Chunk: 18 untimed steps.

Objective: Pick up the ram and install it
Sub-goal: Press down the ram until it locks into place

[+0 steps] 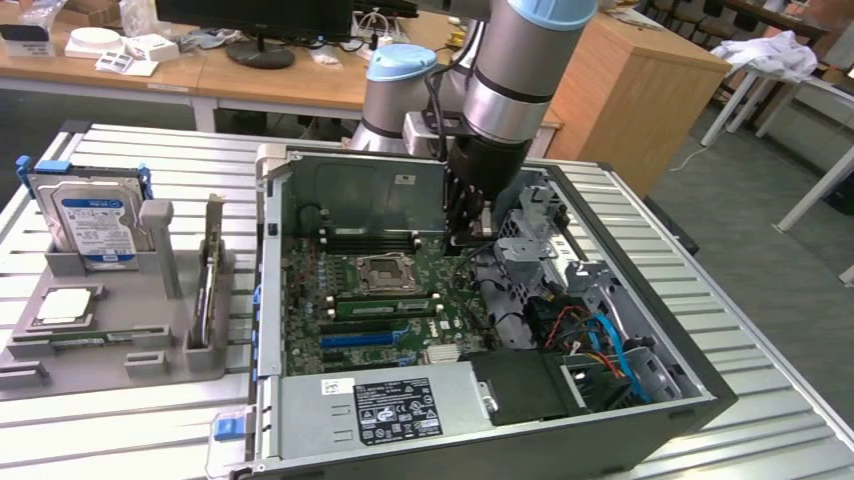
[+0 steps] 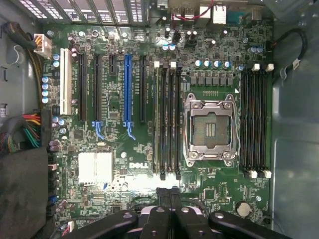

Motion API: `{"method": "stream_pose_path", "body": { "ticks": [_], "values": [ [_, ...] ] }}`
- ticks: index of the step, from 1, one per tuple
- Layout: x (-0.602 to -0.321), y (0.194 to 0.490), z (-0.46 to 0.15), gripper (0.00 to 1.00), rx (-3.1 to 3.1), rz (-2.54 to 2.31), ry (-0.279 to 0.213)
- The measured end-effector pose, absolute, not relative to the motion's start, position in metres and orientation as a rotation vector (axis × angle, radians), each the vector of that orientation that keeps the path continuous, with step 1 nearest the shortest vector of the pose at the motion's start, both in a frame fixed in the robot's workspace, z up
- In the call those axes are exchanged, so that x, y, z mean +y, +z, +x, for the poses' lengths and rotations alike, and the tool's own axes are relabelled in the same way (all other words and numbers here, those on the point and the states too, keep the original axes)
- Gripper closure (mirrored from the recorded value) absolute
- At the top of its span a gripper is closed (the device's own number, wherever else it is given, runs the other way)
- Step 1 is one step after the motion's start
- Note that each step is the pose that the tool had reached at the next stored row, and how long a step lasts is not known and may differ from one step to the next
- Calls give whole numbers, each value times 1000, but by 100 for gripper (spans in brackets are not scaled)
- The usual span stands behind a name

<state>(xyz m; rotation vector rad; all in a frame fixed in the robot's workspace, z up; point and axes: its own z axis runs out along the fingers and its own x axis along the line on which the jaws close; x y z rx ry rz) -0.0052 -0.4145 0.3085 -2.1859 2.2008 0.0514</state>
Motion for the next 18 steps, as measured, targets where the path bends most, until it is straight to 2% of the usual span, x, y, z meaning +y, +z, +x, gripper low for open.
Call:
{"method": "stream_pose_path", "body": {
  "ticks": [18],
  "values": [
    [-414,294,-5,89,2201,-2186,52]
  ]
}}
